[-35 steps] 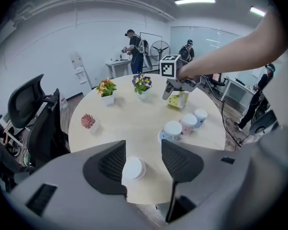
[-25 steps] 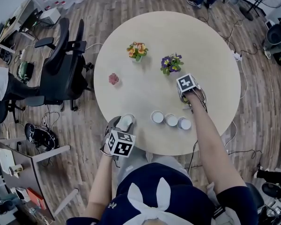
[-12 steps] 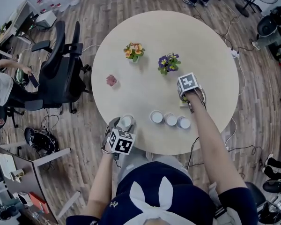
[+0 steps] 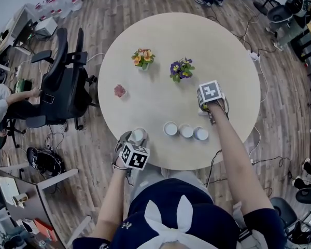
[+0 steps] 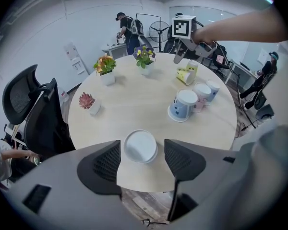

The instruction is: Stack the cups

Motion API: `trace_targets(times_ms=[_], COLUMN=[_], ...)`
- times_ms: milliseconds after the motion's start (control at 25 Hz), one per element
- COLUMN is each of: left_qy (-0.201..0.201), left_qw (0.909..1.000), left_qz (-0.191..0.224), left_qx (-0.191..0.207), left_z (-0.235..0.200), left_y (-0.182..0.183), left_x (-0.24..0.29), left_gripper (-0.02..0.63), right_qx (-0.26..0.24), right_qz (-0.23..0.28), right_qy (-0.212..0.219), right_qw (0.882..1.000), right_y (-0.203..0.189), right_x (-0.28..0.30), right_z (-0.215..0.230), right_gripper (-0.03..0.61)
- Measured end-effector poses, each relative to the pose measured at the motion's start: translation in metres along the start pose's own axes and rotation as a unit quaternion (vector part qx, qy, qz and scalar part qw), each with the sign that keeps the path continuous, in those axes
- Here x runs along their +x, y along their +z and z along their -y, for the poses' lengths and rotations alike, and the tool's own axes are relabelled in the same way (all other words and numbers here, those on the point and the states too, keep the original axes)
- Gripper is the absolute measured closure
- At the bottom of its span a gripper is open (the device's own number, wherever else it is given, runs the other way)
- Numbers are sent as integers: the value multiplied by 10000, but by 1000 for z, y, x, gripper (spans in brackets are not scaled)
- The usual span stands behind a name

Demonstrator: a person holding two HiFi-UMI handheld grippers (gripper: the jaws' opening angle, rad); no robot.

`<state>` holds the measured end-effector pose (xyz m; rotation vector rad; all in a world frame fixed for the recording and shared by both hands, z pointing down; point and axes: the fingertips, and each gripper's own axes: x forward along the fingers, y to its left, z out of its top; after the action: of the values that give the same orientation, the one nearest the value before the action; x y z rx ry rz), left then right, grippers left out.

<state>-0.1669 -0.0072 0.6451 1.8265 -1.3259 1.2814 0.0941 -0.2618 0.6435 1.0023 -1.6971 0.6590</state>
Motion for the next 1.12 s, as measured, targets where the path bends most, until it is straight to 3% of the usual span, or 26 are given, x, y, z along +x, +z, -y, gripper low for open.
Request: trace_targets(times_ms=[40, 120, 200, 800, 1120], left_qy=[-19, -42, -48, -48, -24], left_qw=[10000, 10000, 10000, 9998, 9999], left_qz=[-3, -10, -14, -49, -68], left_qx=[-7, -30, -62, -183, -151], left_z=[1, 1, 1, -2, -4], left_y=[0, 1, 1, -1, 1], left_x=[0, 1, 1, 3, 7], left_gripper=[331, 331, 331, 331, 331], right_qx=[80, 225, 313, 501, 246], right_qz=[-25, -156, -381, -1564, -1475], right_qy=[55, 136, 200, -109, -191], right_qw=[10000, 9995, 9986, 9864, 9886], right_y=[-2, -8, -17, -40, -39], right_x=[1, 5, 11, 38, 33], right_z=[1, 2, 3, 3, 4], right_gripper=[510, 385, 356, 351, 365])
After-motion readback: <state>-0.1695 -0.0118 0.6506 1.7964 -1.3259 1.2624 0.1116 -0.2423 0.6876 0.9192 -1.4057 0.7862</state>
